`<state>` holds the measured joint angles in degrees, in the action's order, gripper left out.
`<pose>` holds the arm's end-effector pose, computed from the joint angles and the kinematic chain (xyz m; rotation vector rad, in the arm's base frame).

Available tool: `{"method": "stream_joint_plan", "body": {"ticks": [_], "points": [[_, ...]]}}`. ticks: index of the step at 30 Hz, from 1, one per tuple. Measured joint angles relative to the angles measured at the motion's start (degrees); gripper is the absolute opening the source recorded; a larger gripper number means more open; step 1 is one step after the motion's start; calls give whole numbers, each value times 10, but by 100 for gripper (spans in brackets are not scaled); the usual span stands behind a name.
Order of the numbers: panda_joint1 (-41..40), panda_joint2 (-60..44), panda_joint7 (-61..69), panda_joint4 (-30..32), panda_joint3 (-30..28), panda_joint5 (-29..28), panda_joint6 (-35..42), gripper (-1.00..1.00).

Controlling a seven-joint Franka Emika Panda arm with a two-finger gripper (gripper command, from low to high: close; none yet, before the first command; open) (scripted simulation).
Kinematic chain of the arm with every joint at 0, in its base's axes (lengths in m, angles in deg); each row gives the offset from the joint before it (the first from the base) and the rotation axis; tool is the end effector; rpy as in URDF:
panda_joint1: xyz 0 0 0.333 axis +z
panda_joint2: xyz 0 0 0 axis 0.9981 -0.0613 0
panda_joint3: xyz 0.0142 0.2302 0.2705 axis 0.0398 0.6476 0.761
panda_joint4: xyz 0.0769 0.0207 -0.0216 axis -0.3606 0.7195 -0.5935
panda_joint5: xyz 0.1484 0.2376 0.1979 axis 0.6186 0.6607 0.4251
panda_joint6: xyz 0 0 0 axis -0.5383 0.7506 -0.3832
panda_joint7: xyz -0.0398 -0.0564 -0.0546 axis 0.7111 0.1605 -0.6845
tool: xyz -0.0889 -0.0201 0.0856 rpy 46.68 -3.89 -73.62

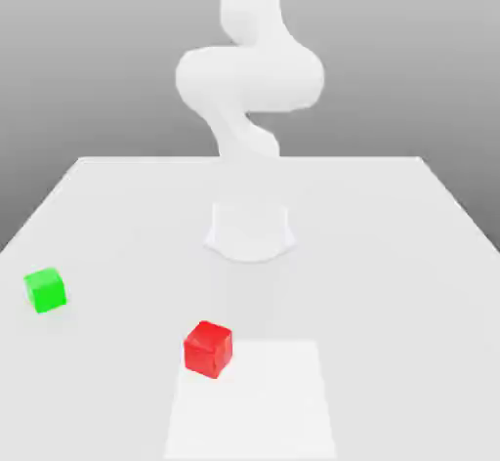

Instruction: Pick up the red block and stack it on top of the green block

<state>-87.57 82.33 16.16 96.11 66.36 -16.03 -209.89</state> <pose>0.3099 -0.0045 0.6800 -2.4698 1.1078 -0.9400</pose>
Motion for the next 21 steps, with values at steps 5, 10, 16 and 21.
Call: {"method": "stream_joint_plan", "body": {"ticks": [5,10,16,21], "points": [[-25,-96,-39,79,3,-2,-68,0],[-50,-192,-77,158,6,-3,-136,0],[-76,-326,-126,261,1,-3,-228,0],[-81,-452,-141,286,-5,2,-326,0]]}}
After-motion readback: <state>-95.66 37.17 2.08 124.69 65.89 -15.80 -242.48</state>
